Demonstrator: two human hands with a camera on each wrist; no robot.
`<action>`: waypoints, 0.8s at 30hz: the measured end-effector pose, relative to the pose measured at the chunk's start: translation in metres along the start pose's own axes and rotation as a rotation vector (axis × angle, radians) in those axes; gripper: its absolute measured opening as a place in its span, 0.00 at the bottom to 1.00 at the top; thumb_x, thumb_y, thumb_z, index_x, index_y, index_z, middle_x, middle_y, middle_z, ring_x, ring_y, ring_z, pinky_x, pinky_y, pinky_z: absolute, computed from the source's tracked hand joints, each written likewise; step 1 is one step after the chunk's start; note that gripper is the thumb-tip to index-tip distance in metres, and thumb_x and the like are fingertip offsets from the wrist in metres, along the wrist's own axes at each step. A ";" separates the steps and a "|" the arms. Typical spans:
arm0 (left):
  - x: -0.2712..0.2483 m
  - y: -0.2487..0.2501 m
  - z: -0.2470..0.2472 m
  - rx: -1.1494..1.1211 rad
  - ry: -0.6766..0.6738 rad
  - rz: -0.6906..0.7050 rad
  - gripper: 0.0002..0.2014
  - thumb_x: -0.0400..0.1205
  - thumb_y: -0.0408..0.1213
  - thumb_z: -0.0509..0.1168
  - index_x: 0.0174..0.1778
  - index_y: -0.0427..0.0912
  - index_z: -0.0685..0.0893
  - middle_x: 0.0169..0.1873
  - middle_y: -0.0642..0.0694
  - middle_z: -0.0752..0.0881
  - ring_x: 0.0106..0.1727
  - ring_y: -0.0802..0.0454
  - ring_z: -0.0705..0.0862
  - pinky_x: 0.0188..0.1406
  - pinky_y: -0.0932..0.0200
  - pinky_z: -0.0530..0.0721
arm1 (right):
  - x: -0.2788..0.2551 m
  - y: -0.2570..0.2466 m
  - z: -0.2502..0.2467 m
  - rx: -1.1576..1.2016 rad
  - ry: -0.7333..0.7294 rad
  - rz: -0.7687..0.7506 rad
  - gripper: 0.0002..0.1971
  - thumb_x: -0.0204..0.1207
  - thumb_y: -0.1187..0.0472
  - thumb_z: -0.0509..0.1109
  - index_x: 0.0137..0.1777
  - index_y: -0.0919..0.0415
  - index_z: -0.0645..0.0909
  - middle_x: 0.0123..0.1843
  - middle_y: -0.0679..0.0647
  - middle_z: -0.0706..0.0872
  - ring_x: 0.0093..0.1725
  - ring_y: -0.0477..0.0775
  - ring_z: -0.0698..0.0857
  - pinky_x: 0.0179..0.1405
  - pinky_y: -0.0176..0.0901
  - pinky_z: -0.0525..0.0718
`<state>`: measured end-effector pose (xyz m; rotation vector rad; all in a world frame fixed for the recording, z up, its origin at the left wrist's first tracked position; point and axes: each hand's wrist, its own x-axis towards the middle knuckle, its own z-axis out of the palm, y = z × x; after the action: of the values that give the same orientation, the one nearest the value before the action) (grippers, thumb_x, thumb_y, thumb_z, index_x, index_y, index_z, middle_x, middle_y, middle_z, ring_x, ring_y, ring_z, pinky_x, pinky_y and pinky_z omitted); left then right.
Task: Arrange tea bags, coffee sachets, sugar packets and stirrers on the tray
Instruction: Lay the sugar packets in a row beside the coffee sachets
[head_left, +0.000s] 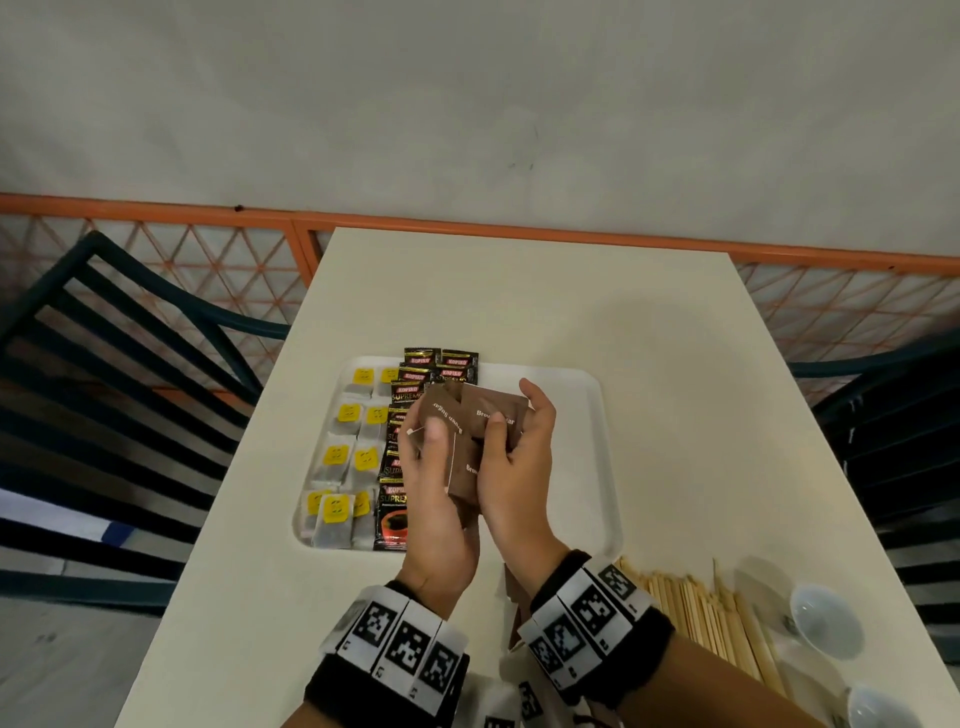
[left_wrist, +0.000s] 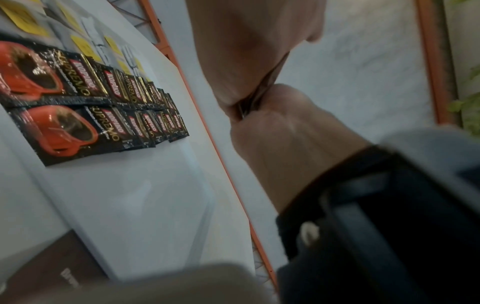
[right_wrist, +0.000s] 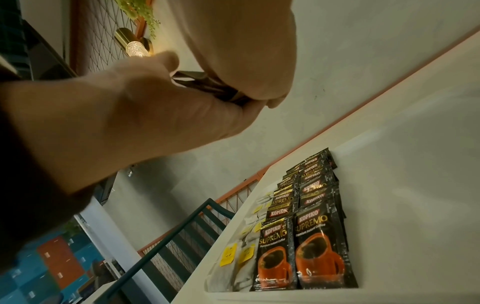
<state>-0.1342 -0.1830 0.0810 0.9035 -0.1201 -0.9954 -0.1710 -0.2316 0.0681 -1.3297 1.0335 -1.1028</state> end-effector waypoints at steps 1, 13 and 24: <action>0.000 -0.001 0.000 0.018 -0.015 0.021 0.35 0.70 0.49 0.72 0.74 0.51 0.70 0.67 0.40 0.81 0.66 0.43 0.81 0.62 0.44 0.82 | 0.001 0.001 0.001 -0.022 0.004 0.005 0.18 0.82 0.65 0.58 0.70 0.51 0.63 0.49 0.37 0.81 0.46 0.35 0.84 0.46 0.27 0.82; 0.043 0.014 -0.035 0.088 0.095 -0.003 0.16 0.80 0.27 0.61 0.58 0.53 0.80 0.49 0.45 0.89 0.42 0.50 0.89 0.31 0.56 0.87 | 0.033 0.012 -0.007 -0.004 -0.146 0.192 0.04 0.77 0.60 0.68 0.50 0.56 0.81 0.45 0.51 0.87 0.43 0.44 0.85 0.41 0.33 0.83; 0.078 0.047 -0.108 -0.010 0.088 -0.139 0.14 0.83 0.31 0.55 0.56 0.52 0.82 0.40 0.48 0.90 0.33 0.53 0.89 0.25 0.62 0.85 | 0.133 0.069 -0.024 -0.176 -0.017 0.432 0.09 0.80 0.70 0.62 0.56 0.66 0.81 0.45 0.58 0.85 0.35 0.48 0.83 0.35 0.34 0.84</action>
<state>-0.0069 -0.1672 0.0209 0.9551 0.0221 -1.0826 -0.1683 -0.3700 0.0066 -1.1735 1.3524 -0.6873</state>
